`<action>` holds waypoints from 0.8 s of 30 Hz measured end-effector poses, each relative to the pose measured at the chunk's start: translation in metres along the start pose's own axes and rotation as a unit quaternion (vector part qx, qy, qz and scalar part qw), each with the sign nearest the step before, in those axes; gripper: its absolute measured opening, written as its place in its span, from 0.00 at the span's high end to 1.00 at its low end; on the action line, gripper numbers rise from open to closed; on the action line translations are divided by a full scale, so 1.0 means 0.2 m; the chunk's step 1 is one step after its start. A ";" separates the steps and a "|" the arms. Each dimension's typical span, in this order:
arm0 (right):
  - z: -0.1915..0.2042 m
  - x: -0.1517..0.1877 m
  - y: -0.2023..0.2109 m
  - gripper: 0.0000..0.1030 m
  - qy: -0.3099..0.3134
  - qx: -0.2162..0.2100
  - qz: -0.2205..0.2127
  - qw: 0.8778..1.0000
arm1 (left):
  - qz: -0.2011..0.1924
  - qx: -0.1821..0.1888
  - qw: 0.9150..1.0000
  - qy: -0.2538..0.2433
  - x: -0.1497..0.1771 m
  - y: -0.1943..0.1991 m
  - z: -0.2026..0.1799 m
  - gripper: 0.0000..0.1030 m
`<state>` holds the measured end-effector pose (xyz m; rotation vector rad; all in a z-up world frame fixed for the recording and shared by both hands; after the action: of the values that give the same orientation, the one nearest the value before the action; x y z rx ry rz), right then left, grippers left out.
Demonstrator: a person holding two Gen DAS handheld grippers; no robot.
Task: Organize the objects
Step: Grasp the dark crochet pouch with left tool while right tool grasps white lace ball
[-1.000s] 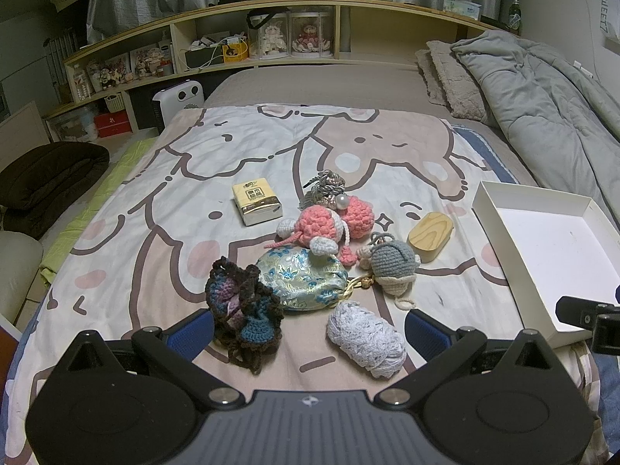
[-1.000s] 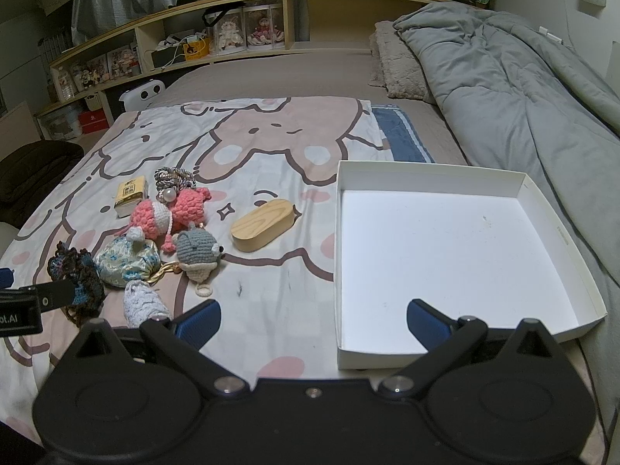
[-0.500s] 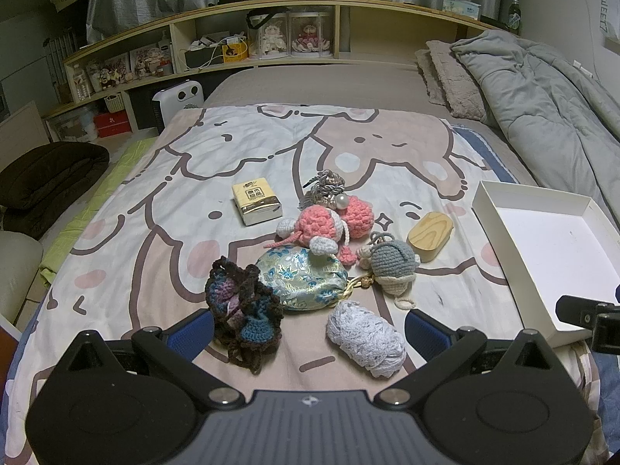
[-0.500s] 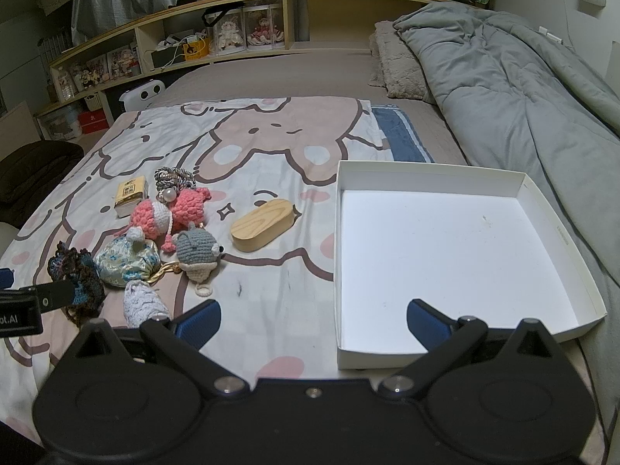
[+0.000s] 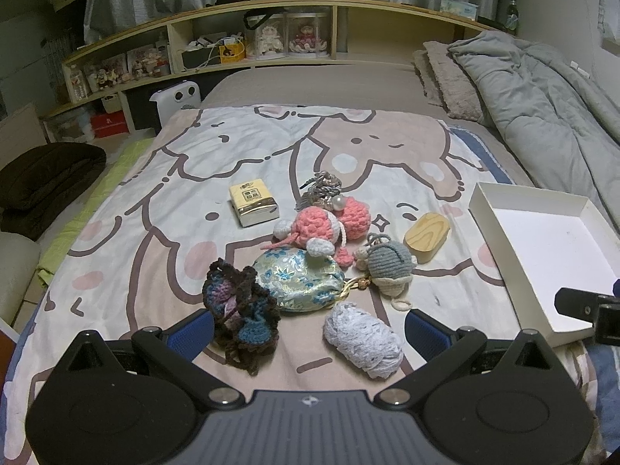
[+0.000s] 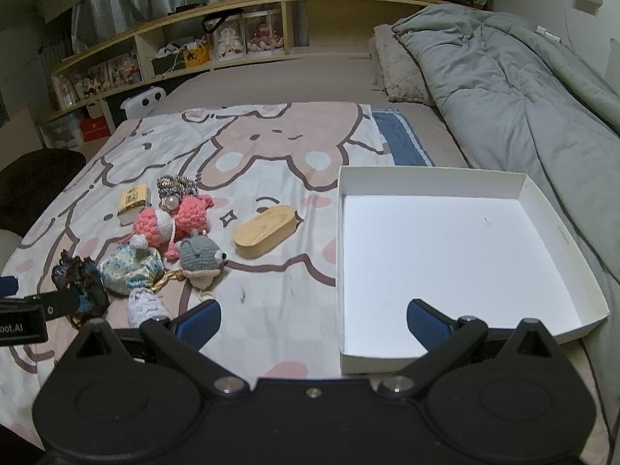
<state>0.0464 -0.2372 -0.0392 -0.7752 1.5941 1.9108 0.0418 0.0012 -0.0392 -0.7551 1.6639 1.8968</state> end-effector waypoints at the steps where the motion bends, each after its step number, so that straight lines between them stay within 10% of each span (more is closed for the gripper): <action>1: 0.00 -0.01 0.00 0.00 -0.001 0.000 -0.002 1.000 | 0.001 0.002 1.000 0.001 -0.01 0.00 0.00 0.00; 24: 0.21 -0.35 -0.16 0.00 0.026 -0.048 -0.034 0.998 | -0.043 -0.005 0.999 -0.025 -0.47 -0.11 0.09 0.00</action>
<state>0.1140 -0.1939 -0.0052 -0.9147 1.4958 1.9430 0.1243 0.0199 0.0123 -0.7645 1.5679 1.8504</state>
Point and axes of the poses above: each gripper's, at about its wrist camera, not at the fingertips, and y roughly against the way its jaws point, z to its left, x to its underside, the point moved 6 cm from there along -y, roughly the way its jaws point, and after that the axes turned 7 degrees about -x, right-handed, at the moved point
